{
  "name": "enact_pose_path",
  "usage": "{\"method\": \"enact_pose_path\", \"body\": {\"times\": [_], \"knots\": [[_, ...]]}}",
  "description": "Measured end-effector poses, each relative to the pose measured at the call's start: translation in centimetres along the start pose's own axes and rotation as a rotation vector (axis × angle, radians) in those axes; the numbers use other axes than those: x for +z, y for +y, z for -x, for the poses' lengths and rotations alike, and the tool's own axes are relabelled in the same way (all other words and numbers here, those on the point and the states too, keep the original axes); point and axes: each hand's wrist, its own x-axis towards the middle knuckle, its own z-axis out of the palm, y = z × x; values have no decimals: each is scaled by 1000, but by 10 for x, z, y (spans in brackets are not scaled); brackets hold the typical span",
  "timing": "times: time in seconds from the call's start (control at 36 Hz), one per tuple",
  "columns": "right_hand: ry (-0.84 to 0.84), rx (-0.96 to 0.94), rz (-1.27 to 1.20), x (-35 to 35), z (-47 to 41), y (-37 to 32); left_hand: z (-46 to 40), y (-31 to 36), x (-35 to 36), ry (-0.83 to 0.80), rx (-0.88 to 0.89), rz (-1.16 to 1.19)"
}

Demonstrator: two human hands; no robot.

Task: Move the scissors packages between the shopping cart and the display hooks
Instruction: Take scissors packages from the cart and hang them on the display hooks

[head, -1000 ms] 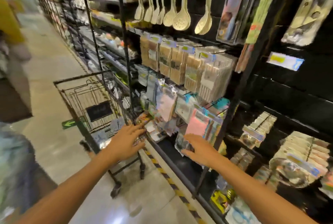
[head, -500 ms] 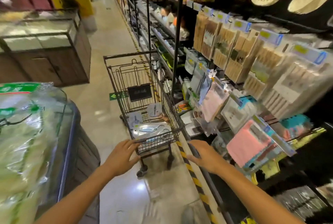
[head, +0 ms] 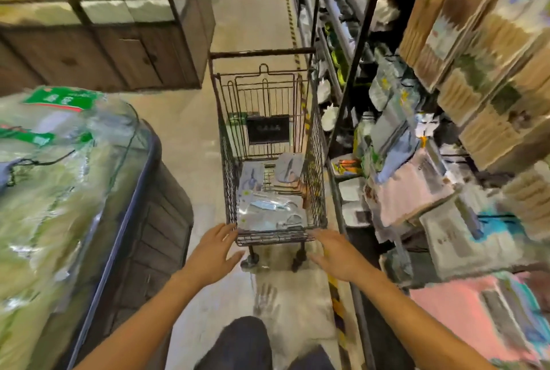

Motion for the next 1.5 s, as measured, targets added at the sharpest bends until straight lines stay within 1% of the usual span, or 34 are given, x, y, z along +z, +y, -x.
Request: {"method": "enact_pose_path", "body": {"times": [0.17,0.31,0.39,0.47,0.67,0.75,0.83,0.89,0.94,1.0,1.11,1.25,1.33,1.39,1.44,1.5], "knots": [[-86,-23,35,-15,-57,13,-47,-9,18,-83,-78,54],[-126,36,59,-19,-106,17,-97,-21,24,-119,-97,127],[-144,60,28,-14,-135,27,-121,-30,28,-157,-128,177],[-193,116,34,-16,-156,26,-141,-44,44,-166,-114,182],[-256,128,35,-11,-206,35,-178,-66,68,-258,-135,245],[-286,75,73,-5,-227,39,-186,-64,71,-265,-145,306],[-318,21,58,6,-257,42,-200,-65,72,-271,-163,312],[-331,25,69,20,-277,47,-208,-69,80,-265,-182,308],[-321,20,60,35,-295,55,-215,-73,91,-246,-181,318],[-307,4,38,51,-313,60,-222,-76,106,-190,-162,336],[-336,-61,117,76,-345,67,-235,-79,123,-157,-207,333],[-394,-77,173,108,-358,82,-243,-83,141,-129,-206,323],[-388,-113,281,122,-360,92,-245,-88,154,-170,-220,321],[-345,-143,338,128,-361,98,-247,-90,159,-191,-223,326],[-305,-172,339,133,-364,101,-249,-90,160,-188,-228,338],[-320,-194,346,139,-368,102,-250,-90,159,-204,-245,346]]}}
